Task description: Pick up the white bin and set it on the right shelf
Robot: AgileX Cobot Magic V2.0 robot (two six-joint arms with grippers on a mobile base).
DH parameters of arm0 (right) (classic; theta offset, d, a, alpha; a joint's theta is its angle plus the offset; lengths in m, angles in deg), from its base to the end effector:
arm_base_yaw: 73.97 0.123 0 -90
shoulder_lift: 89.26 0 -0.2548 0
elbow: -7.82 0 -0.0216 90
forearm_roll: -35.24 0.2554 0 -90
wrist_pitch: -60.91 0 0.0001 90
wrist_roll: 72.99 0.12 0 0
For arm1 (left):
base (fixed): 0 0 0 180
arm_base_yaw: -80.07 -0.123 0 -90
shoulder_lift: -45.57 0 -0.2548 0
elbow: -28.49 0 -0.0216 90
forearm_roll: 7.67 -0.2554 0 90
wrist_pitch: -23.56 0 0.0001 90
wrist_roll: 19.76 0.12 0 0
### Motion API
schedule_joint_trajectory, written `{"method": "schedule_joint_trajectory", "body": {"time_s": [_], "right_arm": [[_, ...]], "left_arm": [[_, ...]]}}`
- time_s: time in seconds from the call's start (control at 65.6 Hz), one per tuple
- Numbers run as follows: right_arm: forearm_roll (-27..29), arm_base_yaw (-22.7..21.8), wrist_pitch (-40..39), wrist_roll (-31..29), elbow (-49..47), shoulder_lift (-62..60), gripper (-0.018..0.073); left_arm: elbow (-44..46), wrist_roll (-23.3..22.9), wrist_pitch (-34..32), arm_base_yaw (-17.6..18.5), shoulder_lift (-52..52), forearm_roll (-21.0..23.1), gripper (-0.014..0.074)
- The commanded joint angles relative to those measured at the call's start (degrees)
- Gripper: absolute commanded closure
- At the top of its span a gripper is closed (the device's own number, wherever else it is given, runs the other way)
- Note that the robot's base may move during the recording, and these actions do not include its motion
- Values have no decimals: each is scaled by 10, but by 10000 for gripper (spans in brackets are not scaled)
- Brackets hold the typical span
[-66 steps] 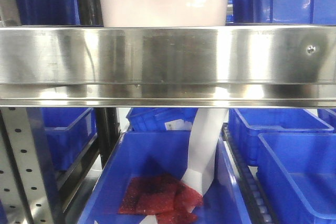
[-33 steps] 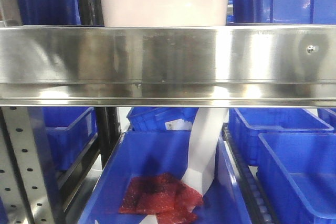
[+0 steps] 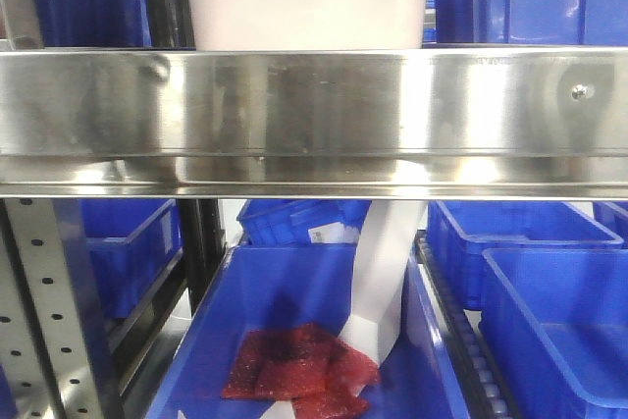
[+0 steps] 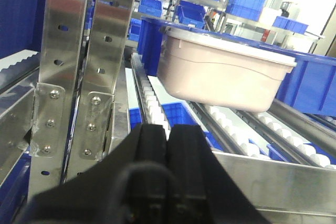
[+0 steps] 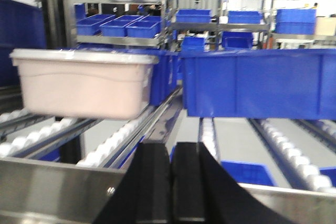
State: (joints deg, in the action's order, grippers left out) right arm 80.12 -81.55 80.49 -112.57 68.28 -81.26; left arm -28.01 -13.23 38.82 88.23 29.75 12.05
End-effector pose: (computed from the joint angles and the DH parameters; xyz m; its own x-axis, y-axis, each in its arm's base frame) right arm 0.0959 0.0159 0.2873 0.1208 0.0454 -0.9916 -0.1121 0.9932 0.0318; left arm 0.1083 -0.0263 0.2973 0.0055 -0.2194 -0.9756 0.2360 0.9484 -0.2119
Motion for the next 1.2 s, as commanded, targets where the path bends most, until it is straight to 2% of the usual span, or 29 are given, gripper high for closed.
{"method": "schedule_joint_trajectory", "body": {"time_s": [0.0, 0.579, 0.625, 0.716, 0.762, 0.808, 0.915, 0.976, 1.082, 1.189], "right_arm": [[10, 0, -18, -5, -14, -4, 504], [6, 0, -18, -5, -14, -4, 504], [-29, 16, -26, -5, -14, -4, 504], [-195, 57, -83, 4, -4, -4, 504], [-263, 66, -108, 39, 8, -4, 504], [-301, 69, -138, 95, 24, -5, 504], [-339, 72, -219, 264, 77, -5, 504], [-364, 72, -250, 333, 114, -6, 504], [-413, 72, -264, 376, 169, -6, 504], [-437, 72, -235, 378, 174, -10, 504]], "left_arm": [[14, 1, -39, 4, -5, 4, 713], [14, 1, -39, 4, -5, 5, 713], [14, 1, -39, 4, -5, 5, 713], [14, 1, -39, 4, -5, 5, 713], [14, 1, -39, 4, -5, 6, 713], [14, 1, -39, 4, -5, 6, 713], [14, 1, -39, 4, -5, 6, 713], [14, 1, -39, 4, -5, 6, 713], [14, 1, -39, 4, -5, 6, 713], [14, 1, -39, 4, -5, 6, 713]]}}
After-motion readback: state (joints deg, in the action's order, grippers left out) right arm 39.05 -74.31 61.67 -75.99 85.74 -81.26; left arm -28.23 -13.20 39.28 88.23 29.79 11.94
